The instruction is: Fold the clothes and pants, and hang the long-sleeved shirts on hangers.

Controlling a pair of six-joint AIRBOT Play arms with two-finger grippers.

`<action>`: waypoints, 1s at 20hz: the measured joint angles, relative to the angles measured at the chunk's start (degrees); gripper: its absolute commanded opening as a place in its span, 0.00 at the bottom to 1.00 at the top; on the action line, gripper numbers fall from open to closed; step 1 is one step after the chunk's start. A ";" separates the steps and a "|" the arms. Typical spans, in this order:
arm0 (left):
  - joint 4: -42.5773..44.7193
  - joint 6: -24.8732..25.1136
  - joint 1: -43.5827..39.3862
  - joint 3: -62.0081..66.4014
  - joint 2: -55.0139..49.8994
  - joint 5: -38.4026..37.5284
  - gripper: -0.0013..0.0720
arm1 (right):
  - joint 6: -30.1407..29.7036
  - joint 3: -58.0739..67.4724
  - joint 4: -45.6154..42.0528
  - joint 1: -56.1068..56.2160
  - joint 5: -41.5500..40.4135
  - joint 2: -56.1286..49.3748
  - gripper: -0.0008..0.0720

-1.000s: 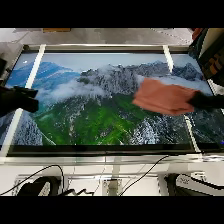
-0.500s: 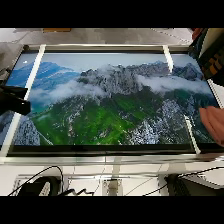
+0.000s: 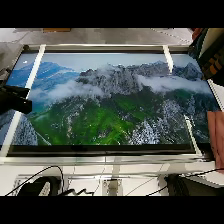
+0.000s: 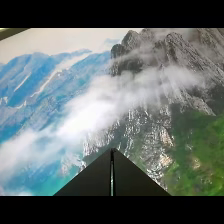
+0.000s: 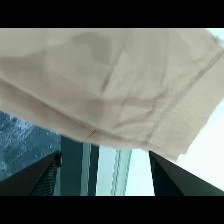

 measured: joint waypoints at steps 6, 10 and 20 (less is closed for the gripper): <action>0.02 0.00 0.00 0.00 -0.02 0.00 0.03 | -3.91 0.00 1.51 3.76 1.66 0.00 0.04; 0.02 0.00 0.00 0.00 -0.04 0.00 0.03 | -8.52 0.09 4.70 17.79 0.20 0.00 0.04; 0.02 0.02 0.00 0.00 -0.04 0.00 0.03 | -21.24 3.82 -3.91 67.38 -2.73 3.91 0.04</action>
